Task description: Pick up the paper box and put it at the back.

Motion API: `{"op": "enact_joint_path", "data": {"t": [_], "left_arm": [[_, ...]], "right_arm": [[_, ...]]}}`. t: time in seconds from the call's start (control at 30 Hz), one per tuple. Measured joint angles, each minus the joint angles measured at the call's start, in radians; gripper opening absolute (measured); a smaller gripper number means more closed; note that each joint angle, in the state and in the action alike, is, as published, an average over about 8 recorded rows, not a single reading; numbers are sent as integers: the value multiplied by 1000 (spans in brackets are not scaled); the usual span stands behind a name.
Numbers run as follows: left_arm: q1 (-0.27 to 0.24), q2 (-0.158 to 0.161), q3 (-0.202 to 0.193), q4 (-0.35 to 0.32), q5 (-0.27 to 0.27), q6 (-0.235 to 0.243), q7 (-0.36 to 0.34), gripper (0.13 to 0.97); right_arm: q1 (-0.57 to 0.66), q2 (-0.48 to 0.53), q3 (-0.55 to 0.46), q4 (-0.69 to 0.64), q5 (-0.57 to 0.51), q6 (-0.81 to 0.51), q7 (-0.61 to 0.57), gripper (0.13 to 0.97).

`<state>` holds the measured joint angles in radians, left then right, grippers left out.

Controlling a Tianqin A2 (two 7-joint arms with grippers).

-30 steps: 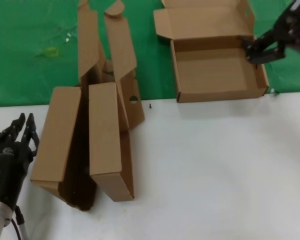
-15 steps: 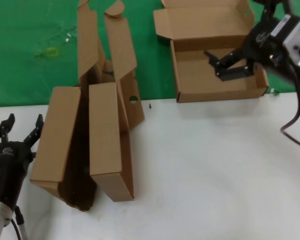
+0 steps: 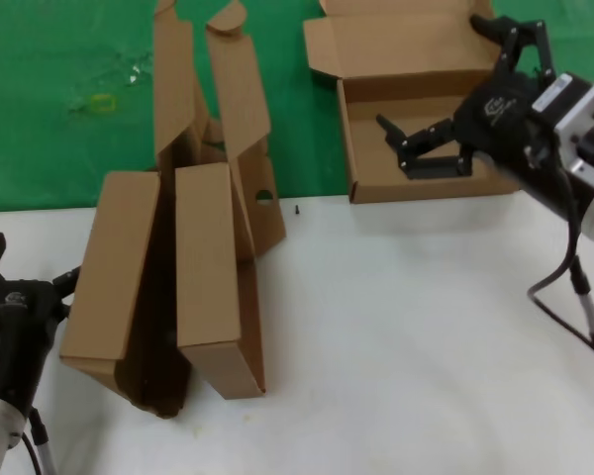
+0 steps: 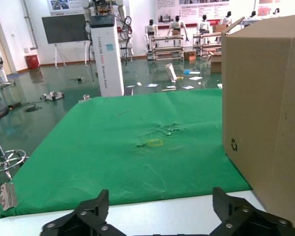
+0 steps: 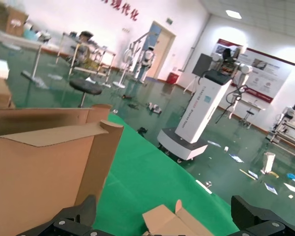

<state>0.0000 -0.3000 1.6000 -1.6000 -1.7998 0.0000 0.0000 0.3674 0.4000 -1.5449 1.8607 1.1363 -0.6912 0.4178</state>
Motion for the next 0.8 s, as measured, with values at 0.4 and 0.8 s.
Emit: {"op": "enact_joint_path", "data": {"t": [0.4, 0.8], "left_arm": [[0, 0, 0, 0, 0, 0, 0, 835], [0, 0, 0, 0, 0, 0, 0, 940]], "right_arm": [[-103, -28, -16, -73, 187, 194, -117, 966], [-207, -56, -31, -147, 374, 390, -235, 966]]}}
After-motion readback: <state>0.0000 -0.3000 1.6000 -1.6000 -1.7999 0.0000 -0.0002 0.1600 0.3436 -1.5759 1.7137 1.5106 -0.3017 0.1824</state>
